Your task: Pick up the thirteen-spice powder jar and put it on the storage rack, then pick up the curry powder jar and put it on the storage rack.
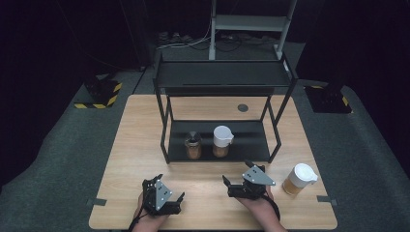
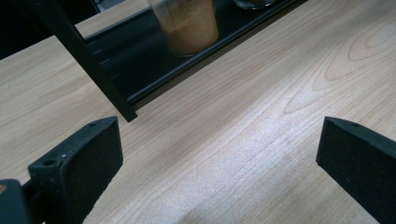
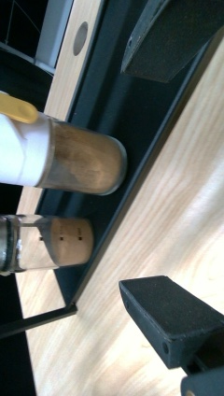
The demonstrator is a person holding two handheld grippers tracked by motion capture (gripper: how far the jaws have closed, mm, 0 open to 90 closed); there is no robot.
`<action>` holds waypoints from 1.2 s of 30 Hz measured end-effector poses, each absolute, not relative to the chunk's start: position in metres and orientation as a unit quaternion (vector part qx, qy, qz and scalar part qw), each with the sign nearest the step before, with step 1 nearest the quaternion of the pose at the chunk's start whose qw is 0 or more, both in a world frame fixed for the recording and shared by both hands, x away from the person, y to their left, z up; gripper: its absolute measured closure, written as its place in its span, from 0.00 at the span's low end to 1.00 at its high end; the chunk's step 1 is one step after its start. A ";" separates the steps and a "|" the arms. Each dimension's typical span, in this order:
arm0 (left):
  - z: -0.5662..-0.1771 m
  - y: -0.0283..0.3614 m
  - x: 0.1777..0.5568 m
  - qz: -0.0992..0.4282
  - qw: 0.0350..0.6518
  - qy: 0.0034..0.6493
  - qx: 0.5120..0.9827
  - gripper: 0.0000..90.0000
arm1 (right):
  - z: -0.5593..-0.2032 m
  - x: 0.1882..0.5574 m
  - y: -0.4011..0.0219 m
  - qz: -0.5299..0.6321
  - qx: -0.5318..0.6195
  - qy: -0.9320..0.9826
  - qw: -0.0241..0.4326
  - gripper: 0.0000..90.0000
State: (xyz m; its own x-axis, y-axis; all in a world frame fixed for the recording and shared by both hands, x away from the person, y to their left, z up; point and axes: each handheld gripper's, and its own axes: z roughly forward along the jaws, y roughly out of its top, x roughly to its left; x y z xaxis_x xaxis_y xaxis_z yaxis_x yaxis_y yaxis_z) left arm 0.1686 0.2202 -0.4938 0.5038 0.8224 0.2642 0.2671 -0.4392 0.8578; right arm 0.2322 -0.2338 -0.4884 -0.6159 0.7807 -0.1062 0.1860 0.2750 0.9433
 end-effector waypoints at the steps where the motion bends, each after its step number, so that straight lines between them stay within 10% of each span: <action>1: -0.494 0.220 0.169 0.352 0.394 0.352 0.772 0.01 | -0.489 0.231 -0.234 0.504 0.325 0.744 0.295 0.00; 36: -0.493 0.221 0.170 0.348 0.395 0.355 0.773 0.01 | -0.500 0.207 -0.246 0.470 0.318 0.761 0.313 0.00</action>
State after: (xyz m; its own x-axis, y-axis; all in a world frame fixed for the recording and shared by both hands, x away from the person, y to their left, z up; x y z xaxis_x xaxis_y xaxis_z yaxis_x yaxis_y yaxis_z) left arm 0.1698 0.2209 -0.4931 0.5059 0.8230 0.2582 0.2726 -0.4366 0.8574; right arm 0.2067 -0.2461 -0.4996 -0.6010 0.7793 -0.1776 0.1905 0.3554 0.9151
